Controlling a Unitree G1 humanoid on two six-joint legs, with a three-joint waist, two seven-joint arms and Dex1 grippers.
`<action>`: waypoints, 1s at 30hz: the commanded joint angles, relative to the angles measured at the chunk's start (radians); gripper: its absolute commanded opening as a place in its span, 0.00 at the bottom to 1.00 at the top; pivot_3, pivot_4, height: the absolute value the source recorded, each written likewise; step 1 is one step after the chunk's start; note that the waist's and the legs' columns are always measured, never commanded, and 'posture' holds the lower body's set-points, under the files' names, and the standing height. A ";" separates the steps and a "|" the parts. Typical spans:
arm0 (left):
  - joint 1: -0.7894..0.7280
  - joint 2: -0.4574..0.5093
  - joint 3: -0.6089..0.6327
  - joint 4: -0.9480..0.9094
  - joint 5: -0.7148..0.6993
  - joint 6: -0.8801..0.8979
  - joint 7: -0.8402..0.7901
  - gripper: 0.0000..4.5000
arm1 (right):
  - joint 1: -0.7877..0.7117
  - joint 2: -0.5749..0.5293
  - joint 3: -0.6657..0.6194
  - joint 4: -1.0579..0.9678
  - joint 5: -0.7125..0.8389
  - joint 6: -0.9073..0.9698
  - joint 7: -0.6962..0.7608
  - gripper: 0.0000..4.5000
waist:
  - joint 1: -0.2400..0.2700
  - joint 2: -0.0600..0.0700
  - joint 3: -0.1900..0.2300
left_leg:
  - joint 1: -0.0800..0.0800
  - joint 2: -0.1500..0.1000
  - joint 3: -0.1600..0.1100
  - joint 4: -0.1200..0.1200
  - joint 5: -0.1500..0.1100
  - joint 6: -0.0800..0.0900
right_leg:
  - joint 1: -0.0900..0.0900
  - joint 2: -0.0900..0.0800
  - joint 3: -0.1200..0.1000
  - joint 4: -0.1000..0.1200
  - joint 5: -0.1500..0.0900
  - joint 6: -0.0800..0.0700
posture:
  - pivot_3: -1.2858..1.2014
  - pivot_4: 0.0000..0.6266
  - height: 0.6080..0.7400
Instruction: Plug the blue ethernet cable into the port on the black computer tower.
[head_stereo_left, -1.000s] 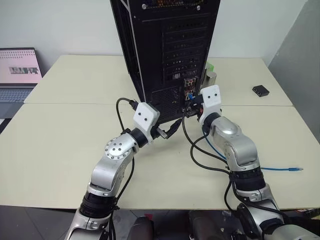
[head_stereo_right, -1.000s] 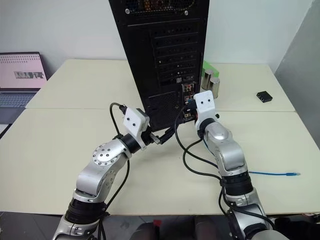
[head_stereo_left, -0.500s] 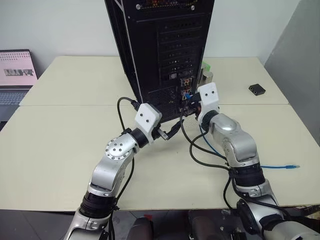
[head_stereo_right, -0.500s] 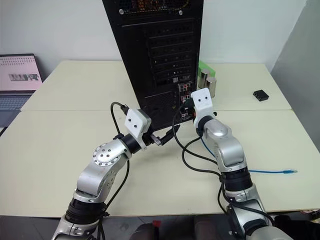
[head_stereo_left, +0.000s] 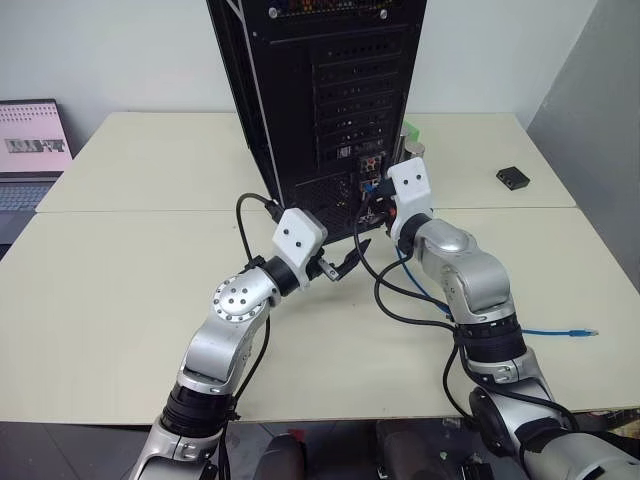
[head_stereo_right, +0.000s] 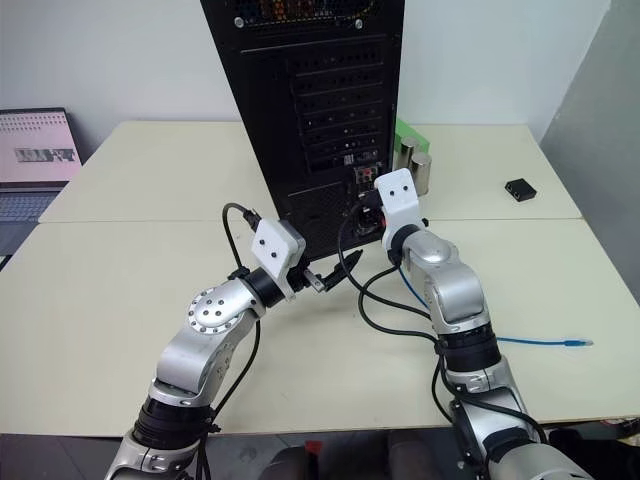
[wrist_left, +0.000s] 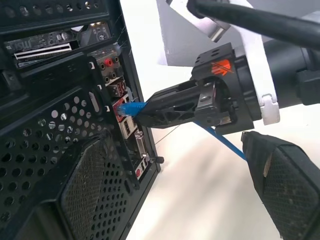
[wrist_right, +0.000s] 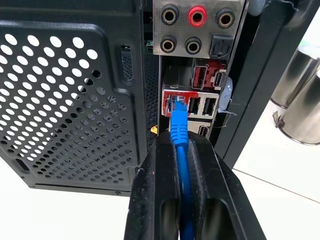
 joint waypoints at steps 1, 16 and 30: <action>-0.003 -0.010 -0.004 -0.023 0.002 -0.020 0.001 0.99 | -0.074 0.014 -0.009 -0.003 0.003 -0.029 0.004 0.00 | -0.002 0.000 0.000 | 0.000 0.000 0.000 0.000 0.000 0.000 | 0.000 0.000 0.000 0.000 0.000 0.000 | 0.52 0.24 1.00; 0.007 -0.009 0.010 -0.024 0.006 -0.016 0.001 0.99 | -0.045 -0.037 -0.017 -0.017 -0.006 -0.038 0.045 0.23 | -0.016 0.000 0.000 | 0.000 0.000 0.000 0.000 0.000 0.000 | 0.000 0.000 0.000 0.001 0.000 0.000 | 0.52 0.24 1.00; -0.034 0.044 0.071 0.006 -0.012 0.055 -0.004 0.99 | 0.115 -0.244 -0.093 -0.351 0.119 0.114 0.212 0.94 | 0.009 0.000 0.000 | -0.001 -0.001 -0.001 0.000 0.000 0.000 | 0.000 -0.001 -0.001 -0.001 0.000 0.000 | 0.52 0.24 1.00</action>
